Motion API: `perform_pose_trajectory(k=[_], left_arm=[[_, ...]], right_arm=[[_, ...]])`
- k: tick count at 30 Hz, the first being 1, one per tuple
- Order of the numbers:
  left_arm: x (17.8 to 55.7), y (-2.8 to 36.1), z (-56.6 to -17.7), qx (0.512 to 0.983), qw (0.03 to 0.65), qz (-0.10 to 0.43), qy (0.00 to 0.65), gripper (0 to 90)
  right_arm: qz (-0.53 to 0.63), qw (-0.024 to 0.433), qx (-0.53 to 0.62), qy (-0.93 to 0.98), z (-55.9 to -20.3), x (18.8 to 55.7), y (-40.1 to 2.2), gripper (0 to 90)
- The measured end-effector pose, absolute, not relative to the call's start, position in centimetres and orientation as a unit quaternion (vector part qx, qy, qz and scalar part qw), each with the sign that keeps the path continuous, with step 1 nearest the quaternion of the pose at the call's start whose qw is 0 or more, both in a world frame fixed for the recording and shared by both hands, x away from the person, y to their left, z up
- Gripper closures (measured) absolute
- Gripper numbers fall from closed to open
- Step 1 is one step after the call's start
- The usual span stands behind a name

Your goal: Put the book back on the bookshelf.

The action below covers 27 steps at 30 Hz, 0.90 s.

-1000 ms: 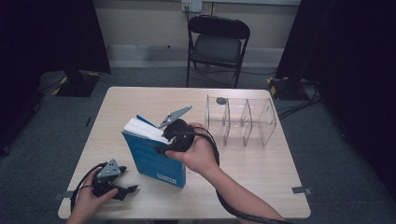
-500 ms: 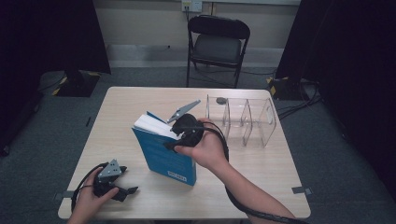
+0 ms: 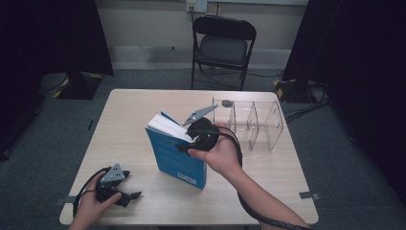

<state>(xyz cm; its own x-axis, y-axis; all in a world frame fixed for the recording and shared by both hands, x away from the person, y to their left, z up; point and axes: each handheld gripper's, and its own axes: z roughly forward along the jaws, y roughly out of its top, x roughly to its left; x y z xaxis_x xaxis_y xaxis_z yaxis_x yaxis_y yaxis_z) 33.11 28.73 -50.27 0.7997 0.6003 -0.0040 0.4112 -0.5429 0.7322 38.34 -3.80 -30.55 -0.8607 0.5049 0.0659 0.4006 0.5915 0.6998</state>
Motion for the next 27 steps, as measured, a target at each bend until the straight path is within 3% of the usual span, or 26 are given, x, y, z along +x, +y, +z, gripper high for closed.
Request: perform_pose_trajectory(k=[12,21,27], left_arm=[[33.1,28.7,-50.3,0.870,0.378,0.128,0.289,6.7],[33.1,28.7,-50.3,0.870,0.378,0.129,0.290,6.8],[33.1,28.7,-50.3,0.870,0.378,0.129,0.290,6.8]], right_arm=[[0.382,0.094,0.248,0.885,-31.3,37.3,-4.5,60.3],[0.393,0.092,0.264,0.876,-31.4,37.7,-4.0,53.1],[0.381,0.089,0.264,0.882,-31.4,38.1,-3.5,53.9]])
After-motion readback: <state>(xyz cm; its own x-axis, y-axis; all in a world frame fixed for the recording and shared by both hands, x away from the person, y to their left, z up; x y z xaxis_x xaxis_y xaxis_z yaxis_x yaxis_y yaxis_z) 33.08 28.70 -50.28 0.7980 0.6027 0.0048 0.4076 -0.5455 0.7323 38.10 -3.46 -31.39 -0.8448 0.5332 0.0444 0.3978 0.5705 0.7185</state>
